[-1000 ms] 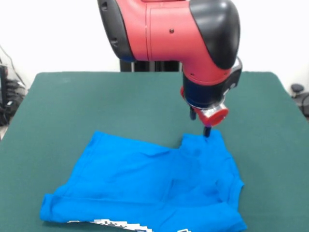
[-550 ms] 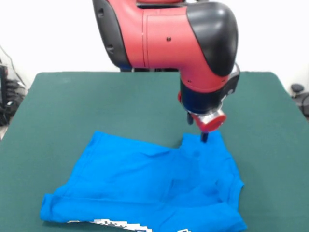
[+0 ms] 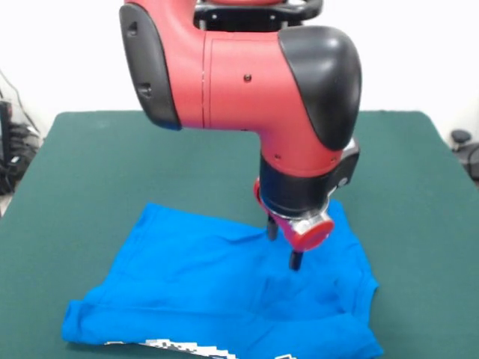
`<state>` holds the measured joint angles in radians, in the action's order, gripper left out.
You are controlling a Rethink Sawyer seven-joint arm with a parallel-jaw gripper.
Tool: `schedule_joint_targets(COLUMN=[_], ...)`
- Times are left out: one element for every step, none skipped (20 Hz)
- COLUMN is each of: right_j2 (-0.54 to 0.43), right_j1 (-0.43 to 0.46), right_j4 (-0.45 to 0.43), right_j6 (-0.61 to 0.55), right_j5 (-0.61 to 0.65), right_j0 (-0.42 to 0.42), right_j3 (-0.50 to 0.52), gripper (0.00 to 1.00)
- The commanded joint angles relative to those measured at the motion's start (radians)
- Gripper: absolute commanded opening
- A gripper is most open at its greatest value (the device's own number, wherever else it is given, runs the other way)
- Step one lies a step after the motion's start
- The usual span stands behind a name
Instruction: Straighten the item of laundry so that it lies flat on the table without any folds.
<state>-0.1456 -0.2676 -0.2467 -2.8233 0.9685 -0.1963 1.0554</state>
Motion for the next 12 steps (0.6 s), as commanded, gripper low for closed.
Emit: schedule_joint_targets(right_j2=[-0.086, -0.085, -0.087, -0.088, -0.091, -0.093, -0.097, -0.099, -0.103, -0.103, -0.104, -0.104], right_j1=[0.047, 0.044, 0.051, 0.052, 0.059, 0.063, 0.066, 0.063, 0.058, 0.052, 0.043, 0.035], right_j4=[-0.038, -0.038, -0.042, -0.042, -0.043, -0.043, -0.042, -0.041, -0.036, -0.030, -0.026, -0.022], right_j6=[0.214, 0.214, 0.222, 0.227, 0.236, 0.245, 0.254, 0.263, 0.270, 0.271, 0.273, 0.275], right_j5=[0.102, 0.092, 0.086, 0.071, 0.064, 0.053, 0.047, 0.034, 0.041, 0.047, 0.050, 0.053], right_j0=[0.033, 0.032, 0.030, 0.029, 0.026, 0.022, 0.017, 0.009, 0.004, 0.000, -0.005, -0.011], right_j3=[-0.155, -0.148, -0.153, -0.141, -0.141, -0.132, -0.126, -0.108, -0.098, -0.087, -0.068, -0.049], gripper=[1.00, 1.00, 1.00, 1.00, 1.00, 1.00, 1.00, 1.00, 1.00, 1.00, 1.00, 1.00])
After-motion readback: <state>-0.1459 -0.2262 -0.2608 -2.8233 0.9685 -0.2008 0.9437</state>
